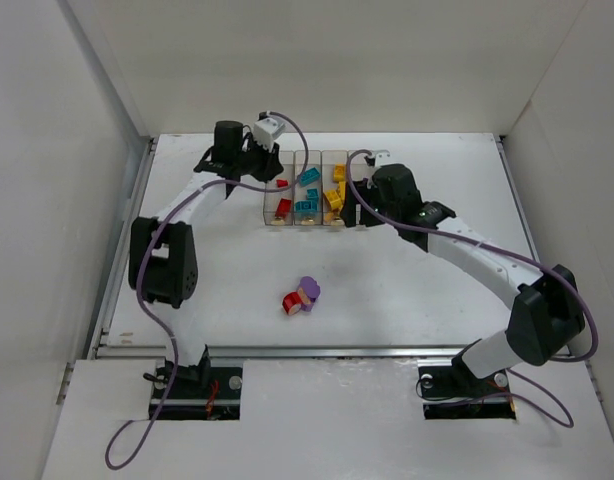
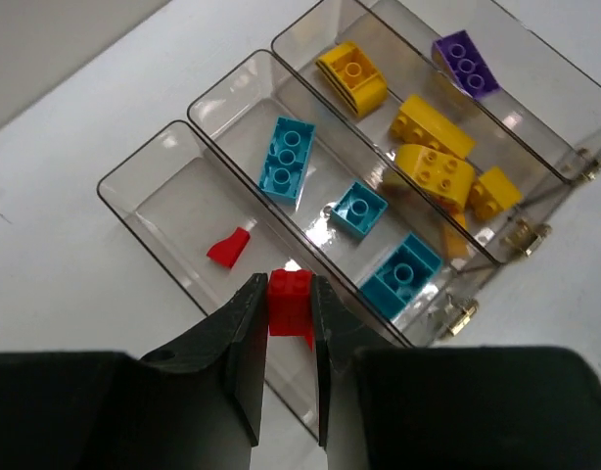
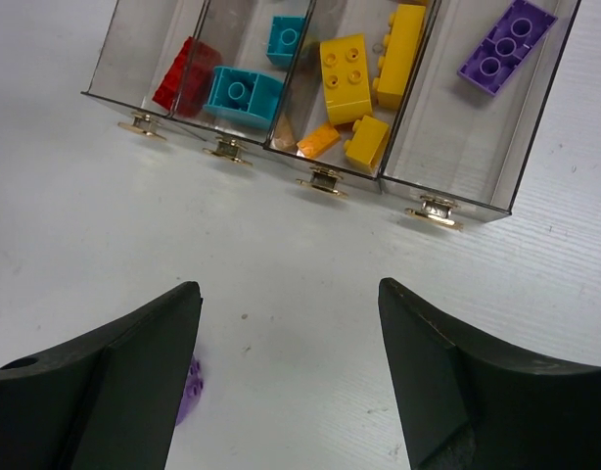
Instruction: Sort the legos into containers by color
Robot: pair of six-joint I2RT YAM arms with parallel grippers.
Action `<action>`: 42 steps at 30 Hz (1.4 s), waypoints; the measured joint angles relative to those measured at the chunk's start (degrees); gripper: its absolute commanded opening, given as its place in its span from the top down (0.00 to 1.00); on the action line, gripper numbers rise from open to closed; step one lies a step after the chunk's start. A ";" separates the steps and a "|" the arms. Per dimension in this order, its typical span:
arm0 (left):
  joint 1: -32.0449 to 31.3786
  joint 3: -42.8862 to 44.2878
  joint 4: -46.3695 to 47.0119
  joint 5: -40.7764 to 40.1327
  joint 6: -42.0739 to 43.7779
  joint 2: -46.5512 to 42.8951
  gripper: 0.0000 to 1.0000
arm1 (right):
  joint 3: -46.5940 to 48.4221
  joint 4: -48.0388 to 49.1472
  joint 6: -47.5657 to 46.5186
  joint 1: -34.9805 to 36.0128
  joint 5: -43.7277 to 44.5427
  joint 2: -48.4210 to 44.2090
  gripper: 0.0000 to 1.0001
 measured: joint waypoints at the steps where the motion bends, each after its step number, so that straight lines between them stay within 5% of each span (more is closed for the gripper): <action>1: -0.28 1.27 0.85 -0.83 -2.03 2.38 0.99 | 0.02 -0.04 0.00 -0.04 0.11 0.00 0.22; 6: -0.76 3.15 1.77 -6.80 -7.41 9.62 0.89 | 0.04 -0.42 -0.04 -0.81 0.44 0.02 0.22; 10: -0.76 3.17 2.14 -10.14 -8.26 11.04 0.66 | 0.26 -1.05 -0.07 -1.18 0.50 0.13 0.22; 11: -0.76 3.26 2.14 -10.19 -7.87 11.04 0.47 | 0.39 -1.07 -0.07 -1.25 0.52 0.20 0.22; 12: -0.74 3.52 1.99 -9.97 -7.41 11.04 0.40 | 0.57 -1.18 -0.09 -1.36 0.57 0.28 0.22; 15: -1.05 5.03 1.27 -9.25 -6.75 11.04 0.27 | 0.94 -1.53 -0.35 -1.40 0.44 0.37 0.22; 19: -1.38 5.29 1.38 -9.27 -6.69 10.91 0.24 | 1.46 -2.54 -0.85 -1.40 0.15 0.37 0.22; 21: -1.20 5.14 0.79 -9.20 -6.64 10.58 0.15 | 1.49 -2.78 -1.20 -1.40 0.11 0.35 0.22; 22: -0.90 4.76 -0.04 -9.07 -6.40 9.99 0.01 | 1.49 -3.04 -1.38 -1.40 0.09 0.28 0.20; 26: -0.07 1.38 -6.21 -7.93 0.85 2.51 0.00 | 1.07 -4.11 -1.84 -1.40 -0.13 -1.46 0.13; 28: -0.79 -2.40 -9.44 -6.82 8.70 -5.01 0.00 | 0.31 -4.13 -1.84 -1.40 -0.24 -3.69 0.00; 34: -9.84 -10.01 -28.00 -1.18 31.78 -25.64 0.00 | -1.79 -4.11 -1.53 -1.84 -1.46 -10.34 0.00; 42: -22.95 -19.17 -44.46 -0.63 41.05 -26.82 0.00 | -5.18 -4.31 0.11 -2.29 -2.86 -11.98 0.00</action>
